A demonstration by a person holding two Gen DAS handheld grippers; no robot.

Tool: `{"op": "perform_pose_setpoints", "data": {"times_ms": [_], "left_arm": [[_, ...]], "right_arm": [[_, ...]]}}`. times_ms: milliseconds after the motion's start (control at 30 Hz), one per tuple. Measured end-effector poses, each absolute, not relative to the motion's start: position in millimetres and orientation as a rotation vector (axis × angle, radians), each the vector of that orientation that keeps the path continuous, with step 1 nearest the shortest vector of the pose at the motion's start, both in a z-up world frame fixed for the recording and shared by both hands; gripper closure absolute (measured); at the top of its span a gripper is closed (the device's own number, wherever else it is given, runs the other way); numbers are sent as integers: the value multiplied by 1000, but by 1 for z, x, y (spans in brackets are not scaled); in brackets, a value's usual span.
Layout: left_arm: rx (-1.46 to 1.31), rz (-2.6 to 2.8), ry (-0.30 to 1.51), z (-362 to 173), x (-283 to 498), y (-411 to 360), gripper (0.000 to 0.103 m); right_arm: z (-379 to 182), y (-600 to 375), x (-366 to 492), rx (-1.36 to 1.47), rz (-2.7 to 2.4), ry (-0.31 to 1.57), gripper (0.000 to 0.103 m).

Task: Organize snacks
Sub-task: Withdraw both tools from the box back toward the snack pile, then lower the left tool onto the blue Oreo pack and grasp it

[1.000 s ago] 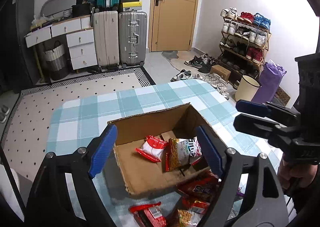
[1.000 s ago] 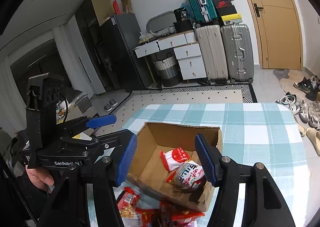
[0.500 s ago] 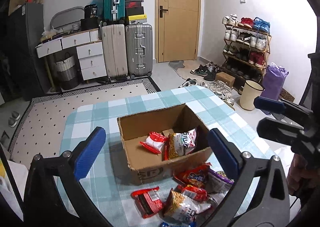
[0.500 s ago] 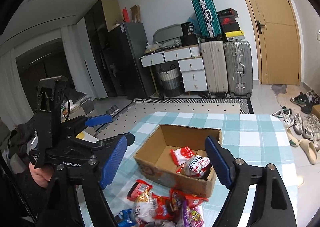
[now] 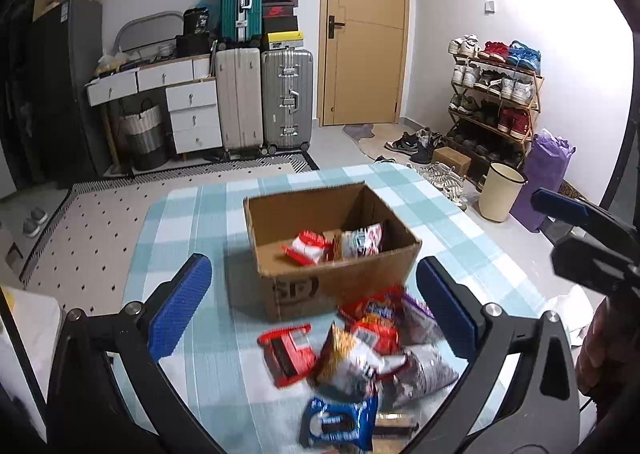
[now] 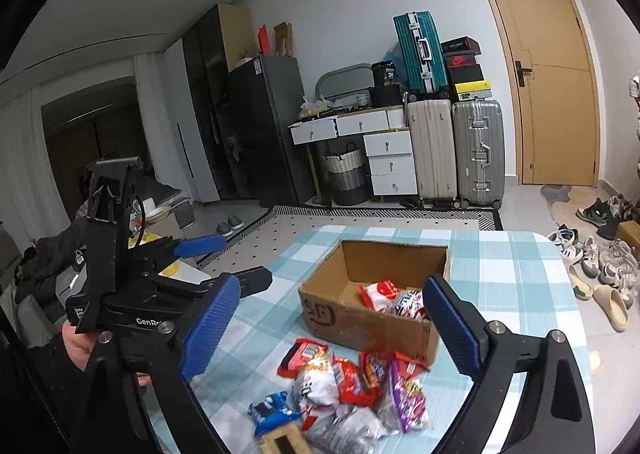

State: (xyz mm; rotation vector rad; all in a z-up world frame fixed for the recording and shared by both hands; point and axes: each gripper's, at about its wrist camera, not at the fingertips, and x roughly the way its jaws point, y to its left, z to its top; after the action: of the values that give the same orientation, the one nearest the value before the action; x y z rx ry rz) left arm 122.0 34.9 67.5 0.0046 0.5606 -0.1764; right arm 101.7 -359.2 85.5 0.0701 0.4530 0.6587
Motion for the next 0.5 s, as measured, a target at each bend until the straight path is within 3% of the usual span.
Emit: {"op": "perform_pose_setpoints", "data": {"times_ms": [133,500], "left_arm": [[-14,-171,592,50,104,42,1],[-75,-143,671,3,90,62,1]], "right_arm": [[78,-363,82,87,653,446,2],[59,-367,50,121,638,458,1]]}}
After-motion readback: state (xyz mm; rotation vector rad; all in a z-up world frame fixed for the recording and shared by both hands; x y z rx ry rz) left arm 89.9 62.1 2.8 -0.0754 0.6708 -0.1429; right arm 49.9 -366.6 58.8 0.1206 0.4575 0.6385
